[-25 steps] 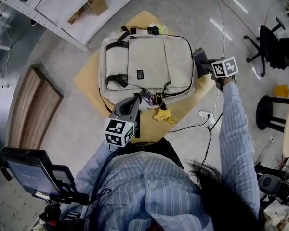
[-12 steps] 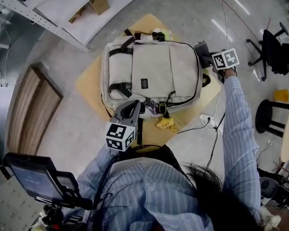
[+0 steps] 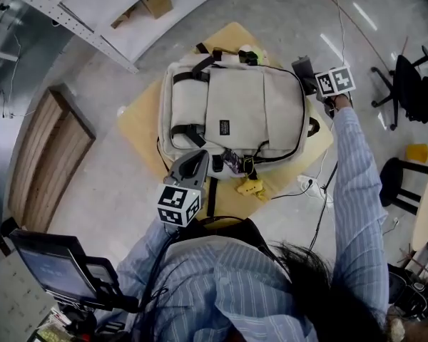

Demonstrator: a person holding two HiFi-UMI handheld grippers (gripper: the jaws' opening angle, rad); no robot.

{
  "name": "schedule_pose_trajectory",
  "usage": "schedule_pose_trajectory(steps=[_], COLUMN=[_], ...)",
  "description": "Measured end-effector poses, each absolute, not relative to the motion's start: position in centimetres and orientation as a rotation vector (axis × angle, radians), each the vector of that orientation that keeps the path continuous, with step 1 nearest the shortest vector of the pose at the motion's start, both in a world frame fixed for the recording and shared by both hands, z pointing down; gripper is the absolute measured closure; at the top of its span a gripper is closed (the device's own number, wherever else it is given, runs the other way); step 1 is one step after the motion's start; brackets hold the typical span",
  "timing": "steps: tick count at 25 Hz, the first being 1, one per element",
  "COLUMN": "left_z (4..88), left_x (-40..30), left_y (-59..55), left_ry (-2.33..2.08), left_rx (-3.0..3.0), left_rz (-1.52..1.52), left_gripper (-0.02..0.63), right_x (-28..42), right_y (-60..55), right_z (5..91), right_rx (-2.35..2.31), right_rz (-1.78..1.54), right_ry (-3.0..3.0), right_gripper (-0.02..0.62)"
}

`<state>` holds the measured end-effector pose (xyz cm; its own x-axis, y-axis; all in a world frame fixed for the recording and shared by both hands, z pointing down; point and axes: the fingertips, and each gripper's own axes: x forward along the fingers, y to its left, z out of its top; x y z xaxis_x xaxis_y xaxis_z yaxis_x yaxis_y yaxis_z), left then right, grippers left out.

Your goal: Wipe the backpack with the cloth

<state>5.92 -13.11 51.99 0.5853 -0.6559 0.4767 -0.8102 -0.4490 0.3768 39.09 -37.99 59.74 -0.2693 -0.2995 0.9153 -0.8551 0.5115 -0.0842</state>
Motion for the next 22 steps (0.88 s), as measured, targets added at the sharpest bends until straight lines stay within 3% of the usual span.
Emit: schedule_pose_trajectory(steps=[14, 22], left_z=[52.0, 52.3], left_x=[4.3, 2.3], left_y=[-12.6, -12.8], left_ry=[-1.174, -1.208], left_rx=[2.234, 2.205], left_rz=[0.298, 0.257], left_gripper=[0.601, 0.601], right_x=[31.0, 22.7], right_y=[-42.0, -44.1], right_z=[59.8, 58.8], right_rx=[0.747, 0.699], right_rz=[0.511, 0.503], right_ry=[-1.714, -1.811], right_gripper=[0.502, 0.502])
